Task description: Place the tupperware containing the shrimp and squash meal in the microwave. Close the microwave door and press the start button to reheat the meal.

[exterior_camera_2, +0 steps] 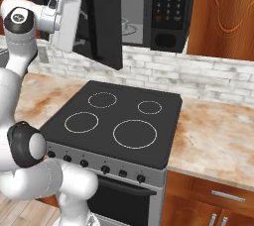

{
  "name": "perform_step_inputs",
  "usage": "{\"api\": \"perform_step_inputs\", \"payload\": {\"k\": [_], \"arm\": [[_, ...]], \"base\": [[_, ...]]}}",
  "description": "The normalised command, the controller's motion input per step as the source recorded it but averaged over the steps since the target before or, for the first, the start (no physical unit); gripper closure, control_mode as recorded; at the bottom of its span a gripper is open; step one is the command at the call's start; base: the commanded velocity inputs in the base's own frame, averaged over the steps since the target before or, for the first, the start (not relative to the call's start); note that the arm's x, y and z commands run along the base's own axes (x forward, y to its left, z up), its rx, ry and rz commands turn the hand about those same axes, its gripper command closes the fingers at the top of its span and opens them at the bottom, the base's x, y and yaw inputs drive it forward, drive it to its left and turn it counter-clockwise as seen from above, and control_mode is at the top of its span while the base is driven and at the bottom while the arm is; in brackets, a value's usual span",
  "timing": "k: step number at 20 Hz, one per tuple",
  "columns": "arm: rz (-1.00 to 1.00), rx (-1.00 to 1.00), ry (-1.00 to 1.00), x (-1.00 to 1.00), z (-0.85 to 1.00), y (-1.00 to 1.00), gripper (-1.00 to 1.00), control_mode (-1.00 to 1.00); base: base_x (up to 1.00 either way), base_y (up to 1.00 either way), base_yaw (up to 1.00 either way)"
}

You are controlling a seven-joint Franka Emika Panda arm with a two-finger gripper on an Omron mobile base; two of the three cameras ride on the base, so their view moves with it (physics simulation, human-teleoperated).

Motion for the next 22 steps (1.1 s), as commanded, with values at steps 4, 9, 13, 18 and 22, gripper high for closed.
{"api": "perform_step_inputs", "payload": {"k": [4, 9, 13, 18, 22], "arm": [[0.13, 0.03, -0.12, 0.82, 0.0, -0.19, -1.0, -1.0], [0.2, 0.09, -0.15, 0.8, 0.0, -0.34, -1.0, -1.0], [0.21, 0.1, -0.14, 0.8, 0.0, -0.35, -1.0, -1.0], [0.2, 0.08, -0.11, 0.81, -0.01, -0.31, -1.0, -1.0], [0.19, 0.07, -0.06, 0.83, 0.0, -0.25, -1.0, -1.0]], "base": [[0.0, 0.0, 0.0], [0.0, 0.0, 0.0], [0.0, 0.0, 0.0], [0.0, 0.0, 0.0], [0.0, 0.0, 0.0]]}}
